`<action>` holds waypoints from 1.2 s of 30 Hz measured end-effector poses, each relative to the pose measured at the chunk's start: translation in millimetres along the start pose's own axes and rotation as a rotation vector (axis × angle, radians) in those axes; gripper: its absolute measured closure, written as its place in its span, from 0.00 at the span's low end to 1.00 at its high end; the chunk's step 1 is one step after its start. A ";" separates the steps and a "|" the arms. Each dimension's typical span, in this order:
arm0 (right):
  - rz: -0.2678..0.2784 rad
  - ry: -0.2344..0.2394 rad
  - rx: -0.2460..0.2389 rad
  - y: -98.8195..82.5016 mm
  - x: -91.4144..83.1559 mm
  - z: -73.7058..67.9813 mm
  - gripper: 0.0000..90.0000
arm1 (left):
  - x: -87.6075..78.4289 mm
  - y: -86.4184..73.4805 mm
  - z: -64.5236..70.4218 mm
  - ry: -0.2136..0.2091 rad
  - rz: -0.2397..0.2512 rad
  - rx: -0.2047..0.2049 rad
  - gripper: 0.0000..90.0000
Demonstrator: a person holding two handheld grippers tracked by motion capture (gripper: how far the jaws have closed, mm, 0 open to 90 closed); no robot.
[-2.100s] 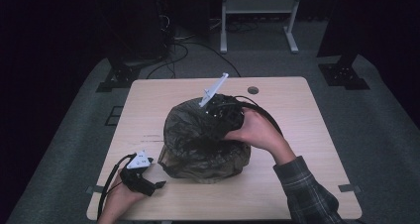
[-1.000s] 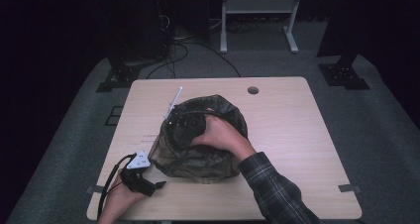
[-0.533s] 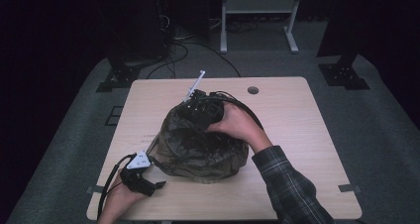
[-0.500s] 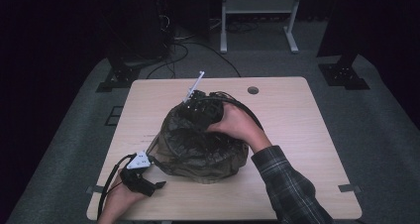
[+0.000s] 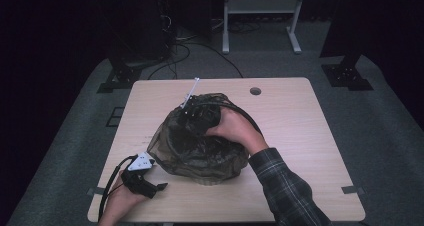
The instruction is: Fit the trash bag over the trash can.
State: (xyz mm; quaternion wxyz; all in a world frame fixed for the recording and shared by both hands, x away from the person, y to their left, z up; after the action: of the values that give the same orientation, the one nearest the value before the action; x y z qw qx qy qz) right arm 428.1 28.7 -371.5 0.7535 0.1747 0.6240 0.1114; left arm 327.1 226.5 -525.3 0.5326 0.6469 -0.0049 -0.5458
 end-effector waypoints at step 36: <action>0.383 -0.110 0.059 -68.4 -120.9 -5.8 0.10 | 0.3 0.2 0.4 0.005 0.001 -0.005 0.00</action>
State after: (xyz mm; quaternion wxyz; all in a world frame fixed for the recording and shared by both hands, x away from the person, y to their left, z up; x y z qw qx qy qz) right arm 395.3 -79.8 -291.0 0.7459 0.3182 0.5403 0.2246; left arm 327.0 226.0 -525.3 0.5344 0.6470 -0.0025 -0.5438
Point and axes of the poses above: each handheld gripper's, and its own axes: x roughly forward along the jaws, y roughly out of its top, z roughly to its right, the point moved 6 cm from there along x, roughly forward along the jaws, and after that the axes turned 14 degrees about -x, right-handed, at the moved point
